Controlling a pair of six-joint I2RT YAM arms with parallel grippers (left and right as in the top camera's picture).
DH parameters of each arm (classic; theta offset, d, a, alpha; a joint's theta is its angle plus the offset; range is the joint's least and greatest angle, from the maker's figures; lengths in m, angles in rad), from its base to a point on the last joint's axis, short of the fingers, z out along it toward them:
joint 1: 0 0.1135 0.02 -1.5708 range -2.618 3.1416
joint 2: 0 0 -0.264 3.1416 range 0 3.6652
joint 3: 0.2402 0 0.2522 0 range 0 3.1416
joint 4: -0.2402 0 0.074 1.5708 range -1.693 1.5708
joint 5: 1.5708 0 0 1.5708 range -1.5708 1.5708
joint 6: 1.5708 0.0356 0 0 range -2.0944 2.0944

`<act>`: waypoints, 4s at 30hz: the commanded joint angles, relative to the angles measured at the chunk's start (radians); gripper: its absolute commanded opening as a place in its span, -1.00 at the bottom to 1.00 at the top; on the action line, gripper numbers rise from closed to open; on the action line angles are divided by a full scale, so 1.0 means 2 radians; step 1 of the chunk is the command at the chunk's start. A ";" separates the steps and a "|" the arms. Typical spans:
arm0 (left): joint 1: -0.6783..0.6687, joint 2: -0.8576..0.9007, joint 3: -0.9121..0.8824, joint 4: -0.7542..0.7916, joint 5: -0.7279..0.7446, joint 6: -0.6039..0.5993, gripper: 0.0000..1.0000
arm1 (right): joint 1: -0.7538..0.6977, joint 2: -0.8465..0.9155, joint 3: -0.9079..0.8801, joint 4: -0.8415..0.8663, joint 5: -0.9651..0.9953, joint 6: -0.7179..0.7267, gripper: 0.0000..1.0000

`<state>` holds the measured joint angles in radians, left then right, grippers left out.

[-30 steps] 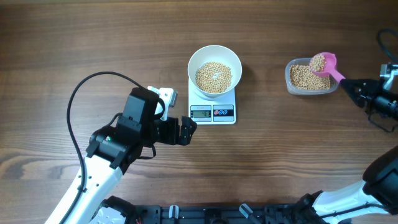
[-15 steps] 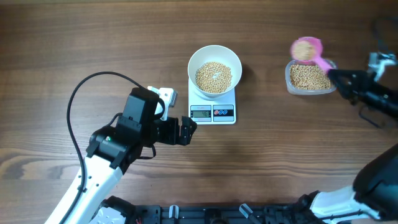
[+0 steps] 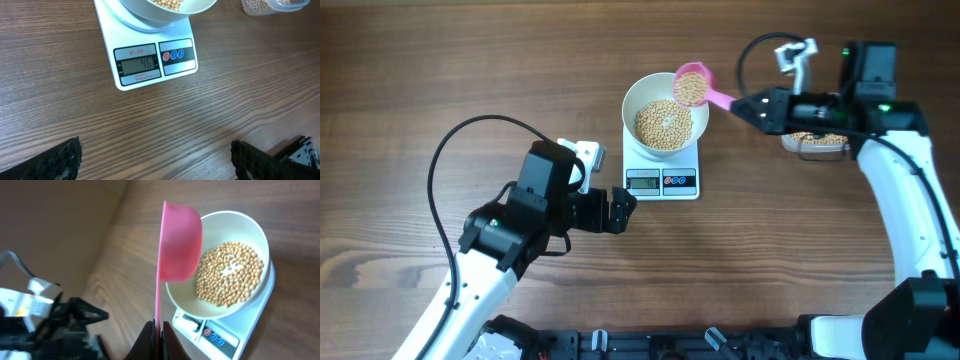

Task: Scoop item into bowl and weigh 150g on scale
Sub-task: 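Carry the filled scoop with the right gripper over the bowl, then tip the pink scoop to pour soybeans into the white bowl, then return the empty scoop with the right gripper to the tub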

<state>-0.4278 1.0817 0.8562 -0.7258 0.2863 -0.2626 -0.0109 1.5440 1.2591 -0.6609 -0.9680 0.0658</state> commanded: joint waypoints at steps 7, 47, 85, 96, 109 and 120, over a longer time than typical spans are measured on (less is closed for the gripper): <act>0.003 0.001 0.005 0.002 0.004 0.010 1.00 | 0.090 -0.010 0.007 0.049 0.170 -0.064 -0.91; 0.003 0.001 0.005 0.002 0.004 0.010 1.00 | 0.263 -0.072 0.006 0.031 0.519 -0.228 -0.92; 0.003 0.001 0.005 0.002 0.004 0.010 1.00 | -0.092 -0.055 -0.045 -0.043 0.499 -0.138 -0.91; 0.003 0.001 0.005 0.002 0.004 0.010 1.00 | -0.027 -0.022 -0.045 -0.047 0.636 -0.132 -0.91; 0.003 0.001 0.005 0.002 0.004 0.010 1.00 | -0.027 0.015 -0.045 -0.044 0.655 -0.093 -0.91; 0.003 0.001 0.005 0.002 0.004 0.010 1.00 | -0.027 0.036 -0.045 -0.048 0.572 -0.085 -0.91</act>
<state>-0.4278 1.0817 0.8562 -0.7258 0.2863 -0.2626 -0.0658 1.5917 1.1728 -0.7513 0.2684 -0.1242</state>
